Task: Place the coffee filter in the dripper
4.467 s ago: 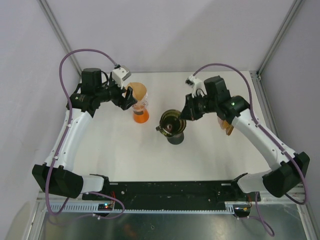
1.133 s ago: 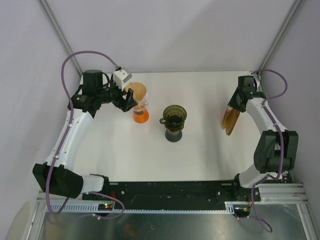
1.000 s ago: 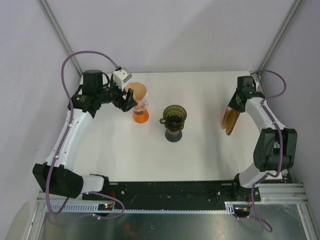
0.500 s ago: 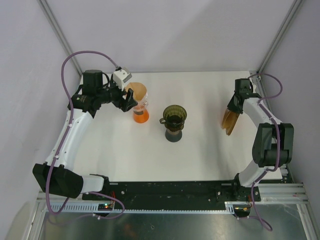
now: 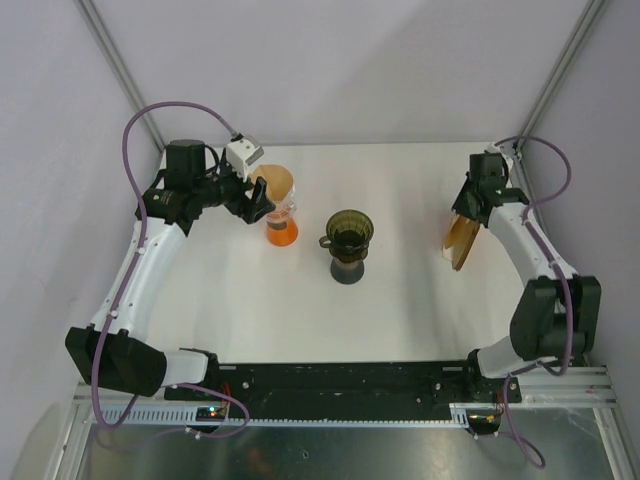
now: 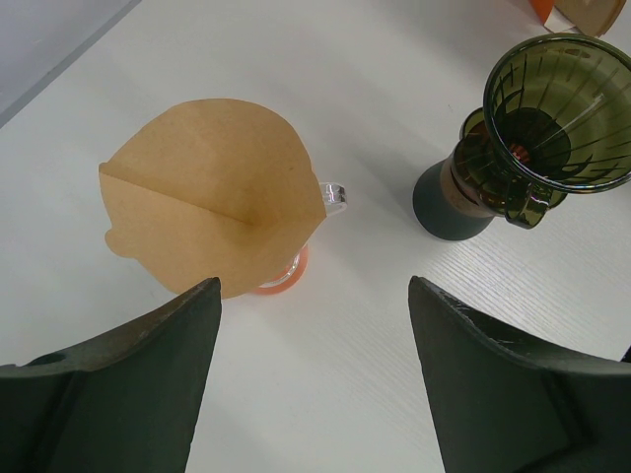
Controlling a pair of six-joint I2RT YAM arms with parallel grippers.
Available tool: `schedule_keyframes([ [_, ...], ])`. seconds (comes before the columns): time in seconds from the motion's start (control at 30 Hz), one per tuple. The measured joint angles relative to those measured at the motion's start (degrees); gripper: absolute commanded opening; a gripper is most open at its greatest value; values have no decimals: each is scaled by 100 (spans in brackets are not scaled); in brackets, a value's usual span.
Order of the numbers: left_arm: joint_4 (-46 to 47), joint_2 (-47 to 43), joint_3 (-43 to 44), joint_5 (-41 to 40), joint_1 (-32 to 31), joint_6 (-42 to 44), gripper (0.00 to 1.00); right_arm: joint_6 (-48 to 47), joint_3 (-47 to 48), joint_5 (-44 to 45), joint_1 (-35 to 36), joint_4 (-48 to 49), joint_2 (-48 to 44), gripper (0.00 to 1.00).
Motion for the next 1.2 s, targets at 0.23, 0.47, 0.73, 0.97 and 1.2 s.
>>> schedule_keyframes([
  [0.23,0,0,0,2,-2,0,82,-116,-2,103,79,-291,-1231,0],
  [0.47,-31,2,221,-219,-258,0,82,28,11,140,610,-214,-2592,0],
  [0.73,0,520,1663,-1578,-2649,197,86,837,175,-168,1303,623,-3108,0],
  [0.97,46,1423,2857,-3051,-4411,542,90,1770,175,-612,1639,1311,-2997,0],
  [1.2,144,2214,3687,-4284,-5300,916,89,2479,175,-881,1762,1860,-2992,0],
])
